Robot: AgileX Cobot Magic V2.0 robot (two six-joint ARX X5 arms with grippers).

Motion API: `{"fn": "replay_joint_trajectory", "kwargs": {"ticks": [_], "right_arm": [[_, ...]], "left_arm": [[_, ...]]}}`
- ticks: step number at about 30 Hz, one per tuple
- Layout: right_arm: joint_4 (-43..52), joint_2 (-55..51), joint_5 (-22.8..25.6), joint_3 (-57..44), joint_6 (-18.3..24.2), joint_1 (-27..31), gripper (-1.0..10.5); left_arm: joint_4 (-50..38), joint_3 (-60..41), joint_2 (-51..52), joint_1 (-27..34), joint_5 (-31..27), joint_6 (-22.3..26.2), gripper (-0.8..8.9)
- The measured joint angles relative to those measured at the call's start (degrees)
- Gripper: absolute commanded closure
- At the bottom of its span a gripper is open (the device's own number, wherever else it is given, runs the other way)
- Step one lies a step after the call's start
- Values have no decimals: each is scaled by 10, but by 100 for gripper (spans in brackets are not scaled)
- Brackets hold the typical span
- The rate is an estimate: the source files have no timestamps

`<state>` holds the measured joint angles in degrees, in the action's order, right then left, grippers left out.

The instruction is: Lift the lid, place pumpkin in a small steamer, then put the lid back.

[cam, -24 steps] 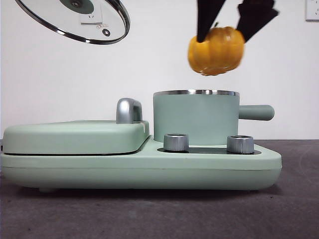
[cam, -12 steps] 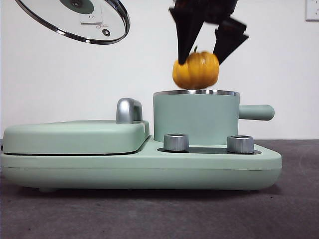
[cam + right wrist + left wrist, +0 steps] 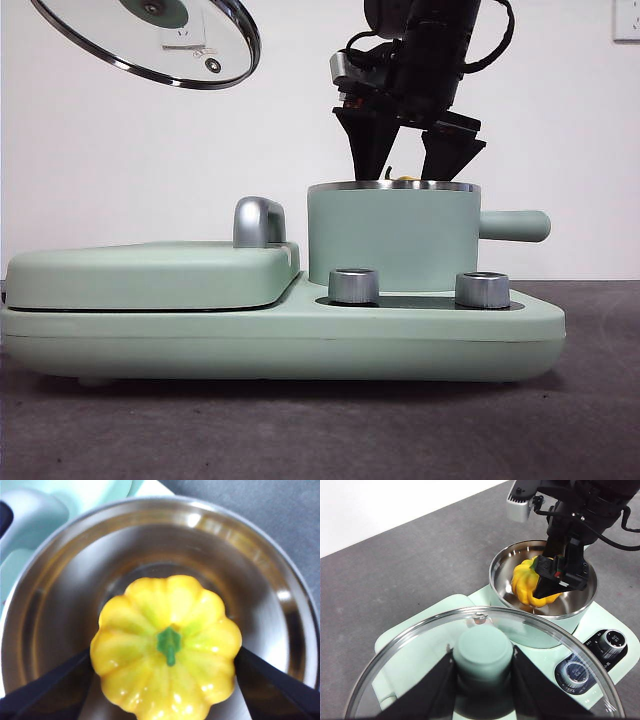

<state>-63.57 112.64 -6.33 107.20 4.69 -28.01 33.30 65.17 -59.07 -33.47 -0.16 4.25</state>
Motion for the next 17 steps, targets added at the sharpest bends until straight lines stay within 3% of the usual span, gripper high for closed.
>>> {"fn": "replay_joint_trajectory", "kwargs": {"ticks": [17], "right_arm": [[7, 46, 0, 3, 0, -14, 583]], "left_arm": [[0, 0, 0, 0, 0, 0, 804]]}}
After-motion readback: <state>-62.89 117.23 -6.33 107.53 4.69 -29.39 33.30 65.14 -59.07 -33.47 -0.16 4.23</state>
